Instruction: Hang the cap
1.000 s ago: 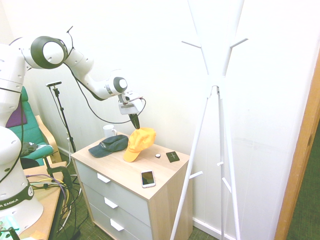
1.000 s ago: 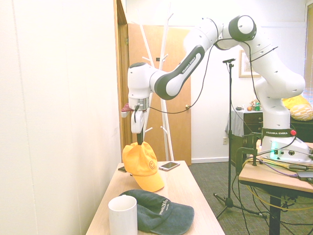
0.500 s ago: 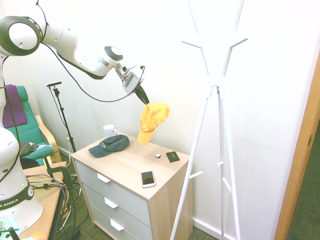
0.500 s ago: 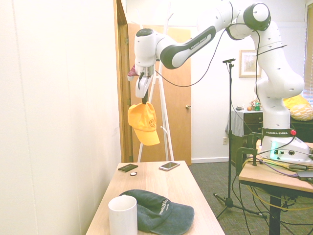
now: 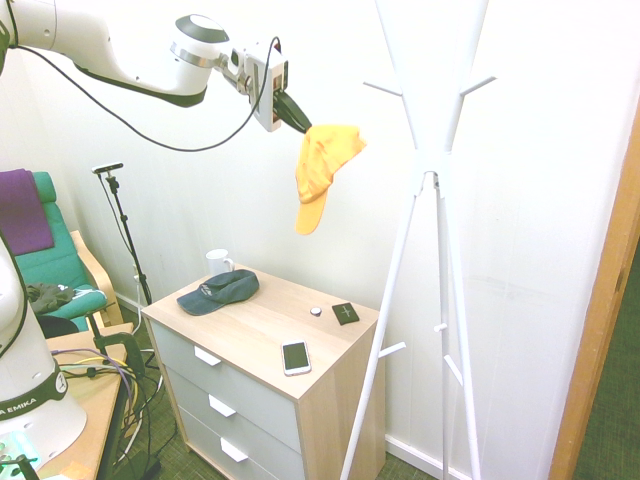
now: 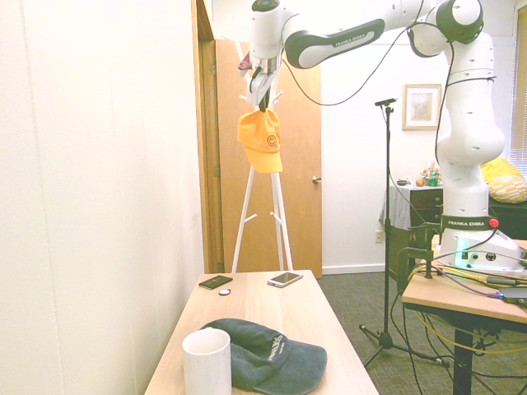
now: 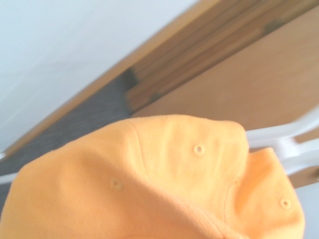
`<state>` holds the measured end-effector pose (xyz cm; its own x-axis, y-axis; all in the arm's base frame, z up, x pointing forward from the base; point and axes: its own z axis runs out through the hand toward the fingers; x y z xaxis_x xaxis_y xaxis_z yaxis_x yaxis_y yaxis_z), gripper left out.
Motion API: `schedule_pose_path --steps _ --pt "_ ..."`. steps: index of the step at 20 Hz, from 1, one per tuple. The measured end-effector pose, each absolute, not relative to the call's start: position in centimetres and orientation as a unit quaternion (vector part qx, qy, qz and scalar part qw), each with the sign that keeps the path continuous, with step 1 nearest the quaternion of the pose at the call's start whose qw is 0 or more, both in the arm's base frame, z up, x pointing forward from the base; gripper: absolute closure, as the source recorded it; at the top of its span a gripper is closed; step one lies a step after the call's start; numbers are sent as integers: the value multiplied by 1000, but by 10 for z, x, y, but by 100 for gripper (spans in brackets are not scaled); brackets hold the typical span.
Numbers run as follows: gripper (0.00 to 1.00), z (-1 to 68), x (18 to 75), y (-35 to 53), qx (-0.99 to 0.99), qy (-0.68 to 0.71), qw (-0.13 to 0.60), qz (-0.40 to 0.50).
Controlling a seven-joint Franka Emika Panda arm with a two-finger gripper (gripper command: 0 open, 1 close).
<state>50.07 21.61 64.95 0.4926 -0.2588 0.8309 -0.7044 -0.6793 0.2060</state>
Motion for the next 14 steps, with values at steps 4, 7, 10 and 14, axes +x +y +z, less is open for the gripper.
schedule_pose_path --steps 4,7,10,14 --pt "100 708 504 183 796 -316 286 429" --pt "100 740 509 155 782 -331 292 441" --pt "100 766 508 138 776 -340 287 448" --pt "100 775 509 131 774 -342 283 451"
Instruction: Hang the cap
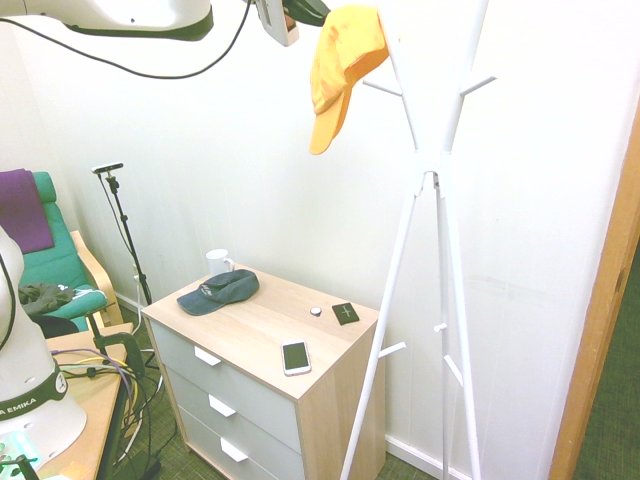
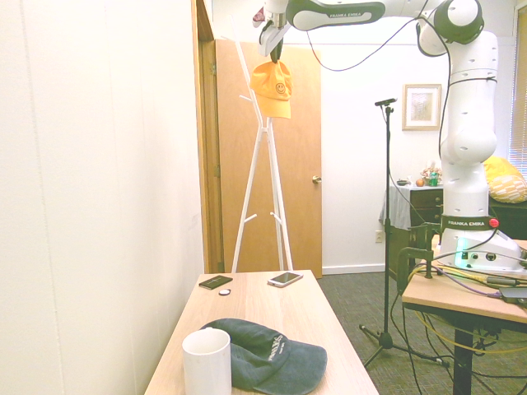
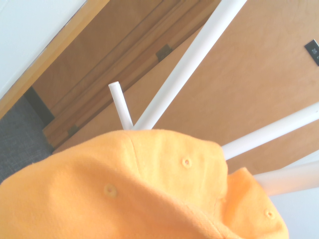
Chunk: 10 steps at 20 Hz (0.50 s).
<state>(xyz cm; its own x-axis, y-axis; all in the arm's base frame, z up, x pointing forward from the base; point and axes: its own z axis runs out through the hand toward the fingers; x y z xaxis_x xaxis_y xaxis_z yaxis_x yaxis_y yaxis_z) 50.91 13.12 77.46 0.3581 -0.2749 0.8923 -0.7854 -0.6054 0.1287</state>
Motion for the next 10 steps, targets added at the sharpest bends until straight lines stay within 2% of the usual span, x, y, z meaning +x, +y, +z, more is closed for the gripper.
schedule_pose_path --steps 6,7,10 --pt "100 746 531 115 786 -341 283 431" --pt "0 739 535 113 789 -341 281 426" --pt "0 718 540 115 796 -341 274 418"
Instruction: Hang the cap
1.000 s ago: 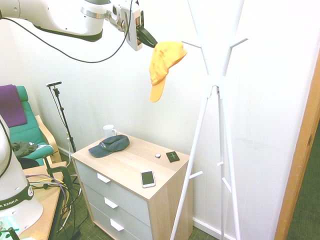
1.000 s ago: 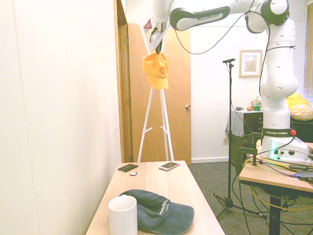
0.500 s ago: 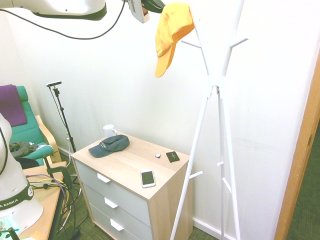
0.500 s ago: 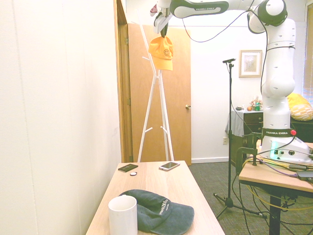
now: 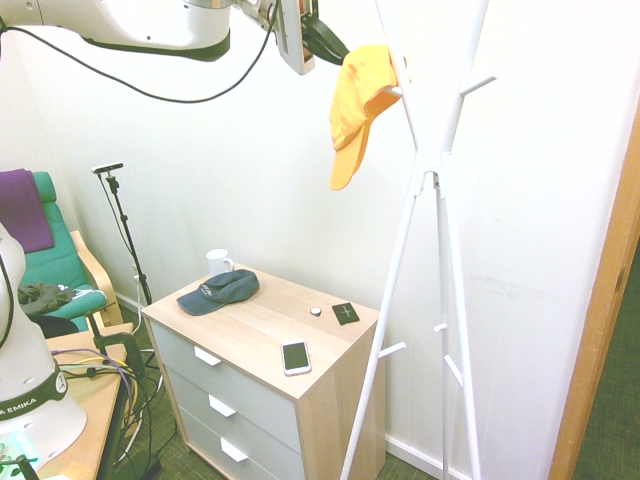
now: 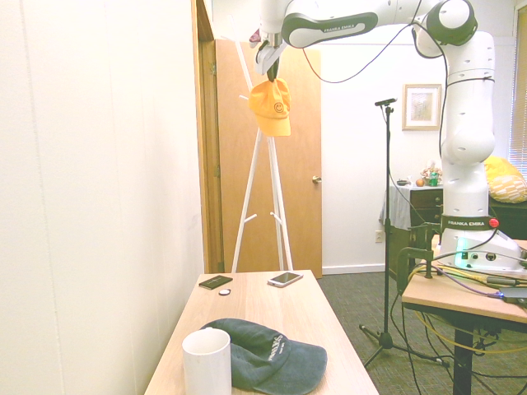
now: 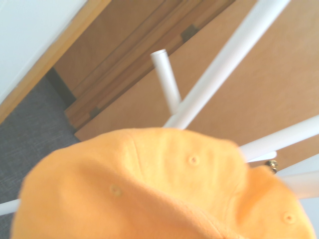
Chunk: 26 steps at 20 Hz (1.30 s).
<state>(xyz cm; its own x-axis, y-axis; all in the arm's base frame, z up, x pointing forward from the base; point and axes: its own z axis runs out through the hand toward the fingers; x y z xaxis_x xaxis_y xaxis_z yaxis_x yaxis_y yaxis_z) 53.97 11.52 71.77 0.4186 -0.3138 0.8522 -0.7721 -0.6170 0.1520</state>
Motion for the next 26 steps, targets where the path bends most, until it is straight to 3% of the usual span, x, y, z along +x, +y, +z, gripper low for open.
schedule_pose_path --steps 26 --pt "0 680 528 113 797 -346 272 413"
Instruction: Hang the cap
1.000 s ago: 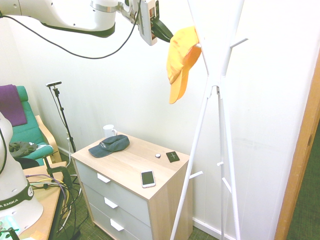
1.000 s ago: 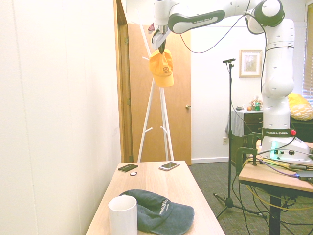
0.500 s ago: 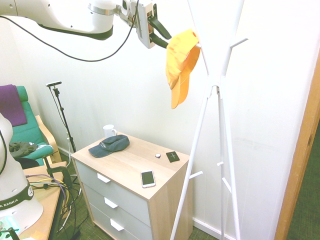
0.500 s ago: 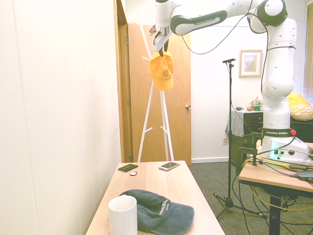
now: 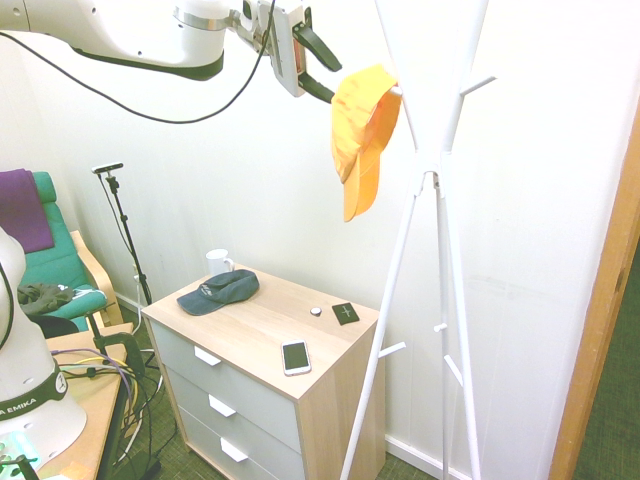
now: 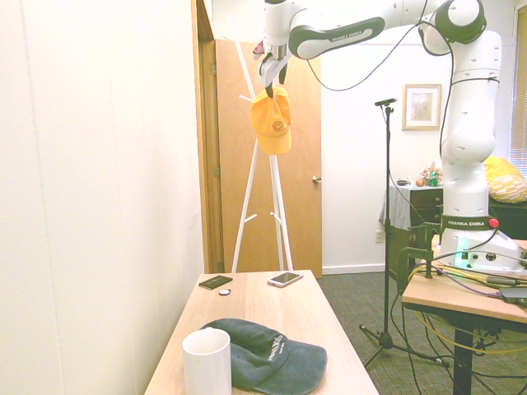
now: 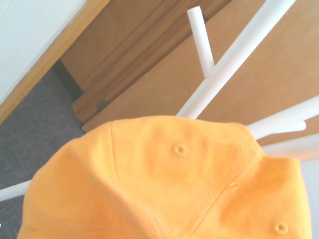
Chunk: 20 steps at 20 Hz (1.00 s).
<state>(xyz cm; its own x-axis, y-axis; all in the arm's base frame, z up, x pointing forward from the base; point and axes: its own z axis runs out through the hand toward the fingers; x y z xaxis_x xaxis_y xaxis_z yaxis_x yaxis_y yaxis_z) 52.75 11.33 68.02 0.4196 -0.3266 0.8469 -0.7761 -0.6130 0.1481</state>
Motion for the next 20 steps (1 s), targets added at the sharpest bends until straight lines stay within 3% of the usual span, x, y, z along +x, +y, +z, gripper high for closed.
schedule_pose_path --steps 6,12,20 --pt "0 675 528 110 810 -359 246 393" --pt "0 685 496 137 884 -358 110 279" --pt "0 674 465 164 945 -314 -4 89"
